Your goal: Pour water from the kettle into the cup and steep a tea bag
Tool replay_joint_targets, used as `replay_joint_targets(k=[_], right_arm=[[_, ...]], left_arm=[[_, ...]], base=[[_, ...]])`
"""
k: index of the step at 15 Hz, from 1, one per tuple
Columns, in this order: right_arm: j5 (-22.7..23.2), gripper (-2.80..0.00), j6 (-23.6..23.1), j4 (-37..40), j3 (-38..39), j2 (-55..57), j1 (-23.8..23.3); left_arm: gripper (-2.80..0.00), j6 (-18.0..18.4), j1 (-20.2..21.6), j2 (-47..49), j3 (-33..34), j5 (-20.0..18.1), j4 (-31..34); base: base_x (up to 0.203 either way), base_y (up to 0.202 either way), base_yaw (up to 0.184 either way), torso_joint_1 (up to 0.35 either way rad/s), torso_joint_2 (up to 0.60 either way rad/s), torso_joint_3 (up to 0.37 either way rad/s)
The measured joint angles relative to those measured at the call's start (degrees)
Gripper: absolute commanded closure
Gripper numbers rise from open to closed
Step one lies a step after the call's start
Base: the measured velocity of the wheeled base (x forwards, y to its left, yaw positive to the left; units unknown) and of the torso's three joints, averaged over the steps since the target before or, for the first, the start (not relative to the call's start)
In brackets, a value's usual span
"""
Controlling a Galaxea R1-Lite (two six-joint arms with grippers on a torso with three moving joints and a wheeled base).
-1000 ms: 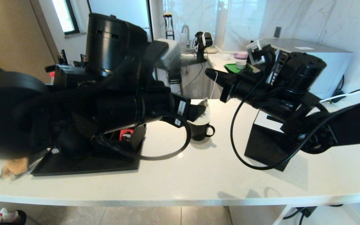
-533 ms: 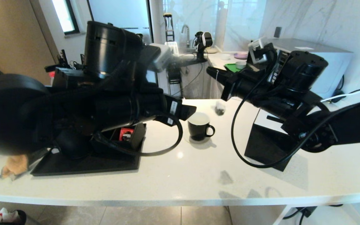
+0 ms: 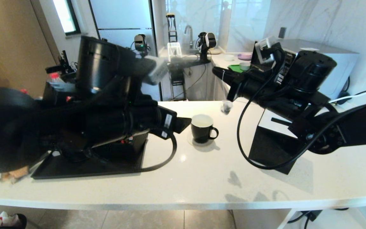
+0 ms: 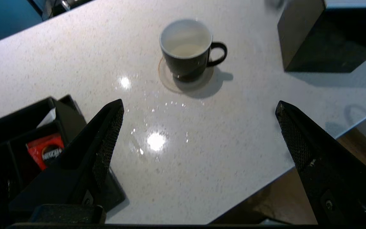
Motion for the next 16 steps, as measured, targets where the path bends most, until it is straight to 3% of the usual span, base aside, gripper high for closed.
replay_joint_targets(k=[6,16], right_arm=[[-0.1,0.00,-0.3,0.1,-0.8,1.5,-0.4],[0.0,0.00,-4.3,4.8,-17.0,12.9,-1.1]], left_arm=[[-2.80,0.0,0.0,-7.1,9.1,0.3,0.0],[-2.80,-0.1,4.0,-14.4,16.0,0.4,0.0]], base=[[0.000,0.000,0.000,0.000,0.00,0.000],[0.000,0.000,0.000,0.000,0.00,0.000]])
